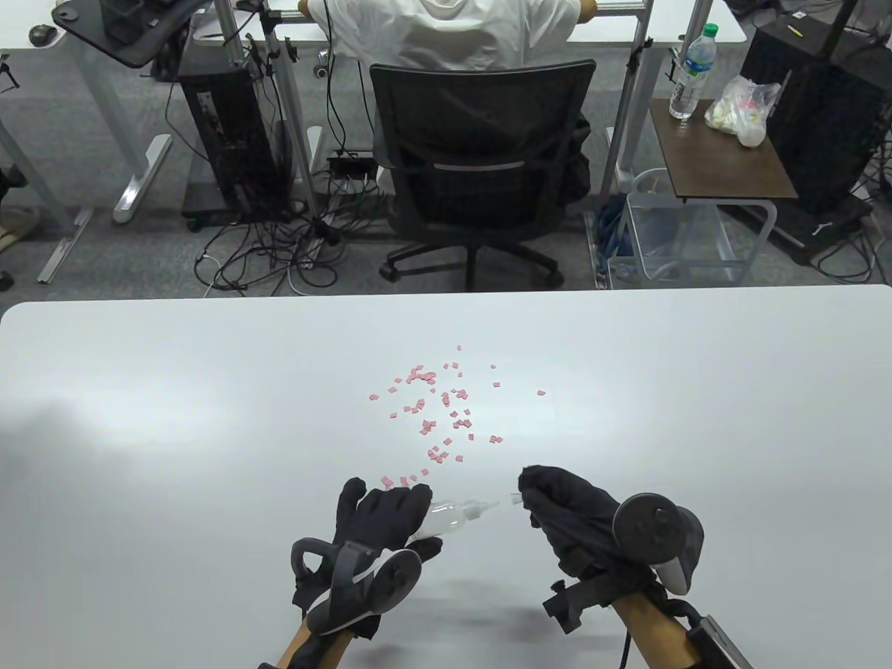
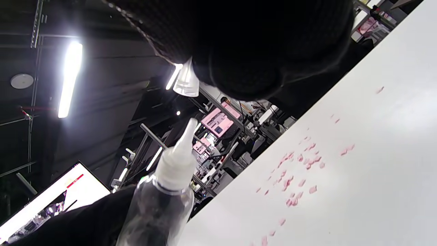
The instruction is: Squeeze empty conical bottle to blow paper scraps with air puff
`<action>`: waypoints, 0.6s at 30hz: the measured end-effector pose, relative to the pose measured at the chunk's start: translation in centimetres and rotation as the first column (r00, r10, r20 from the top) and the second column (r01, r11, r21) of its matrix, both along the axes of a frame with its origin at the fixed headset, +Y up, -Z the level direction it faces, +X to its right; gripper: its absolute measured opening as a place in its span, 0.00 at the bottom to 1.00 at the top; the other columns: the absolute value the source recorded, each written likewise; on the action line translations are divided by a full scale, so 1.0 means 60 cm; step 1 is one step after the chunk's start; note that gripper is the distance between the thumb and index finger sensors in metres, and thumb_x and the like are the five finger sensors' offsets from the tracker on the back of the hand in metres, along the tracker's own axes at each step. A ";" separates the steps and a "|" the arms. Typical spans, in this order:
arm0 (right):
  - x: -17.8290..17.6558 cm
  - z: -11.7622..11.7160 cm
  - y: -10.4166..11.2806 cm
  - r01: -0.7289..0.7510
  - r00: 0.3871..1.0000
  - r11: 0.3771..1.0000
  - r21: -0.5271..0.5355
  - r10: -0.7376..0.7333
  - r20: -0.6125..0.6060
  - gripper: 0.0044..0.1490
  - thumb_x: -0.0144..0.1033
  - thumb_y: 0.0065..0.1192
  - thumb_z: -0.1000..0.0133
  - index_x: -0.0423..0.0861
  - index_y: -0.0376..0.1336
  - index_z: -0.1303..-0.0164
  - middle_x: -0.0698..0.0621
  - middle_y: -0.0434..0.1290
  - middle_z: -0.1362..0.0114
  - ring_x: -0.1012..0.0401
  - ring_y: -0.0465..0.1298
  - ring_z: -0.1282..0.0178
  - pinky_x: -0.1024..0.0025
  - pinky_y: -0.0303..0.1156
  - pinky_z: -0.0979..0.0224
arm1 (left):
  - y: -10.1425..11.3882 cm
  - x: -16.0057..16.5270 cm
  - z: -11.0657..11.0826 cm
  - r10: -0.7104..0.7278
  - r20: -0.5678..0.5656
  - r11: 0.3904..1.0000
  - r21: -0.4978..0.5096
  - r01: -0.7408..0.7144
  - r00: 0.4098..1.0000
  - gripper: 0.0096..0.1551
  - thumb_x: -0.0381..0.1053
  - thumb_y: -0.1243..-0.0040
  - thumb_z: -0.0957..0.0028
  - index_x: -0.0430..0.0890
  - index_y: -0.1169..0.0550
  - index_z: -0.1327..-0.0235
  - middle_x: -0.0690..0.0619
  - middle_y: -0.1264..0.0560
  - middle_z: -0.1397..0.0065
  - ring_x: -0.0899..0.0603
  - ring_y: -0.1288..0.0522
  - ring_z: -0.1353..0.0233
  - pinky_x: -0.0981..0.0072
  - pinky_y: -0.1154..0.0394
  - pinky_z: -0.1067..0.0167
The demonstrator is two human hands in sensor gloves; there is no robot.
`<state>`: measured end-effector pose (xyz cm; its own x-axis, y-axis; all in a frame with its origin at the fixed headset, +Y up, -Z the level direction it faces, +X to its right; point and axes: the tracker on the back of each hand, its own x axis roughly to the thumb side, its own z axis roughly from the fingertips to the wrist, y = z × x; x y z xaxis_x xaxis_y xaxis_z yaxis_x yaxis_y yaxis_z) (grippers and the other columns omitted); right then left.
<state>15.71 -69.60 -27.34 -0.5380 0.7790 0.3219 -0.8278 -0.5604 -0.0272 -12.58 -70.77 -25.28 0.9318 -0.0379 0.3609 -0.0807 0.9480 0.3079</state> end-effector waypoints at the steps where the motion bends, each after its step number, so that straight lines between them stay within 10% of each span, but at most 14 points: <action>1: -0.002 0.001 -0.004 -0.006 1.000 1.000 0.003 0.006 0.008 0.24 0.34 0.68 0.40 0.39 0.72 0.36 0.40 0.81 0.43 0.54 0.85 0.53 0.56 0.83 0.50 | -0.001 0.002 0.001 -0.002 0.010 1.000 -0.002 0.002 1.000 0.44 0.68 0.24 0.58 0.54 0.24 0.27 0.53 0.20 0.29 0.46 0.18 0.32 0.39 0.41 0.20; 18: -0.018 0.007 -0.036 0.001 0.999 0.997 -0.080 -0.004 -0.033 0.24 0.35 0.68 0.39 0.40 0.72 0.35 0.40 0.81 0.43 0.54 0.85 0.53 0.56 0.84 0.50 | -0.005 0.016 0.009 0.042 0.022 0.999 0.012 -0.043 0.999 0.43 0.64 0.22 0.58 0.54 0.23 0.27 0.51 0.21 0.28 0.44 0.19 0.32 0.39 0.41 0.21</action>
